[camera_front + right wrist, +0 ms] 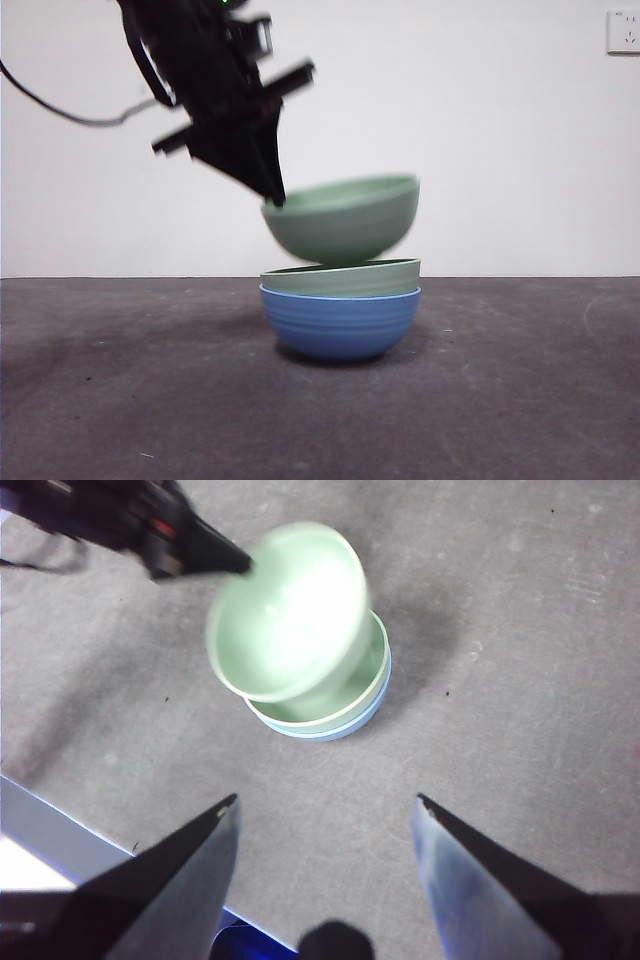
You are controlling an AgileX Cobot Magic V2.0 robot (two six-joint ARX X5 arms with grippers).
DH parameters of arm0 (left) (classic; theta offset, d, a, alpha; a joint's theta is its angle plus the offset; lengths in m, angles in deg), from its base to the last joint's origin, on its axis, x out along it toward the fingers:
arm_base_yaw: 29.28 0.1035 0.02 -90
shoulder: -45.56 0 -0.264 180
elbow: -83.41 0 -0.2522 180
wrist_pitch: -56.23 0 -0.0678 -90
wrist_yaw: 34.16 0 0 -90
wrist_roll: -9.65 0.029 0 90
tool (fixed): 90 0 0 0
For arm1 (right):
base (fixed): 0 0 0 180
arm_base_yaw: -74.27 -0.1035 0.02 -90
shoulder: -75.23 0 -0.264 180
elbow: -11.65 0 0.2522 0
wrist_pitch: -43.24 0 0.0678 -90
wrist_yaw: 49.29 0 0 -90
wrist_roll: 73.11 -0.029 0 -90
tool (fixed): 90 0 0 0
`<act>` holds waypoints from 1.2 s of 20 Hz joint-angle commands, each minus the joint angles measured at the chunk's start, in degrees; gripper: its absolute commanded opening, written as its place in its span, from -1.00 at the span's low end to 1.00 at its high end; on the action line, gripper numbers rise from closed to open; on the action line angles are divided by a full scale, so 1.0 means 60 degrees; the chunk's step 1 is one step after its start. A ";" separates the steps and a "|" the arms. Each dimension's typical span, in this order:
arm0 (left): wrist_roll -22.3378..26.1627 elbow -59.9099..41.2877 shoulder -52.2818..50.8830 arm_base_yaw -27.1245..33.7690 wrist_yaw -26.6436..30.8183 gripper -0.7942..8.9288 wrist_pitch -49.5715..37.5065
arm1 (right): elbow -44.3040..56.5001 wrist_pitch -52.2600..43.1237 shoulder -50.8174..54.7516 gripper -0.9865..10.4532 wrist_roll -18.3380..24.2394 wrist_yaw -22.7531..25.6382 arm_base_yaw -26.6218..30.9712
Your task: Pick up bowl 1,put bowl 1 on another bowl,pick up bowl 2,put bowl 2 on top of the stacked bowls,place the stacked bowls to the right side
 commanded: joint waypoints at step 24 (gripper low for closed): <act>0.0262 0.0011 -0.2841 -0.0040 -0.0120 -0.17 0.2058 | -0.0007 -0.2320 -0.3508 -0.02 -0.0237 -0.0040 0.0000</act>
